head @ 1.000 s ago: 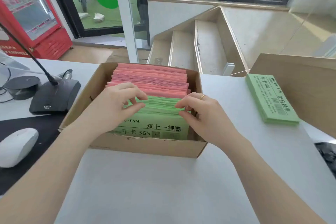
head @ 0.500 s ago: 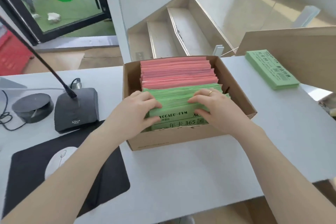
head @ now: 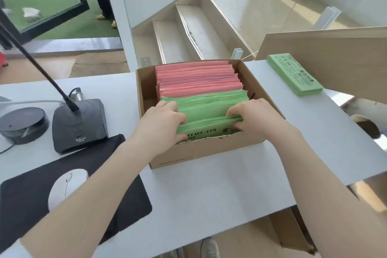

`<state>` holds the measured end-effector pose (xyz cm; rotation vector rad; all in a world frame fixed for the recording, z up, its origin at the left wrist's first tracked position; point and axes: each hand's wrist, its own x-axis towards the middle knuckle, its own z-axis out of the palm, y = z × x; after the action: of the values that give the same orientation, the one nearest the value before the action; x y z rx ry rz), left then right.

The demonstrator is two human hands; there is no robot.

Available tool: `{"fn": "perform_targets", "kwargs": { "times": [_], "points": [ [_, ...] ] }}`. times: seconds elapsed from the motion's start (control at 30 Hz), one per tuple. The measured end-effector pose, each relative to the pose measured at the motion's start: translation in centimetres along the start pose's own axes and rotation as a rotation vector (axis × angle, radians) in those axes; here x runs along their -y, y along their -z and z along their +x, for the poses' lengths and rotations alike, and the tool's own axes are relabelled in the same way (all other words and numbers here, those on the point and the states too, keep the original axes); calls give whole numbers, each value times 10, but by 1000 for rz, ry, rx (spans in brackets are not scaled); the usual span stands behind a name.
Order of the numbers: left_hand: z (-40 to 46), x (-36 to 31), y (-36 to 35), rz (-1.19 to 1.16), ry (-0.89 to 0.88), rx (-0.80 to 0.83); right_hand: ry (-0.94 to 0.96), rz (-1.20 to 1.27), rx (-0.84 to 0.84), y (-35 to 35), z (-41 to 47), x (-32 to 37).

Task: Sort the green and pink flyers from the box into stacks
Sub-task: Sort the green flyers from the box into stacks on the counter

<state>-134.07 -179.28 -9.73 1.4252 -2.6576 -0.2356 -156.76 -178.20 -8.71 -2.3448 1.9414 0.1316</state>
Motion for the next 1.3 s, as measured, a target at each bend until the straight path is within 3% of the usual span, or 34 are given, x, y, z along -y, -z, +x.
{"fn": "perform_targets", "kwargs": {
  "times": [0.1,0.3,0.47,0.53,0.63,0.77,0.97,1.03,1.1,1.3],
  "points": [
    [-1,2,-1,-58,5,-40,2,-53,-75,-4,1,-3],
    [-27,-20,12,-502,58,-546,37,52,-525,13,-33,-9],
    [-47,-70,16,-813,11,-648,76,168,-547,47,-85,-23],
    [-56,-92,6,-933,-9,-654,109,219,-475,52,-110,-32],
    [-72,-123,-19,-897,29,-658,116,224,-273,41,-139,-46],
    [-92,-144,-73,-1039,255,-506,121,144,-110,-9,-158,-57],
    [-107,-158,-101,-1150,407,-514,32,295,-244,-50,-164,-67],
    [-109,-157,-100,-1219,421,-484,-28,448,-193,-50,-170,-76],
    [-112,-154,-101,-1302,414,-449,-97,773,-139,-53,-179,-86],
    [-112,-154,-108,-1358,388,-337,-226,1466,-219,-89,-192,-91]
  ]
}}
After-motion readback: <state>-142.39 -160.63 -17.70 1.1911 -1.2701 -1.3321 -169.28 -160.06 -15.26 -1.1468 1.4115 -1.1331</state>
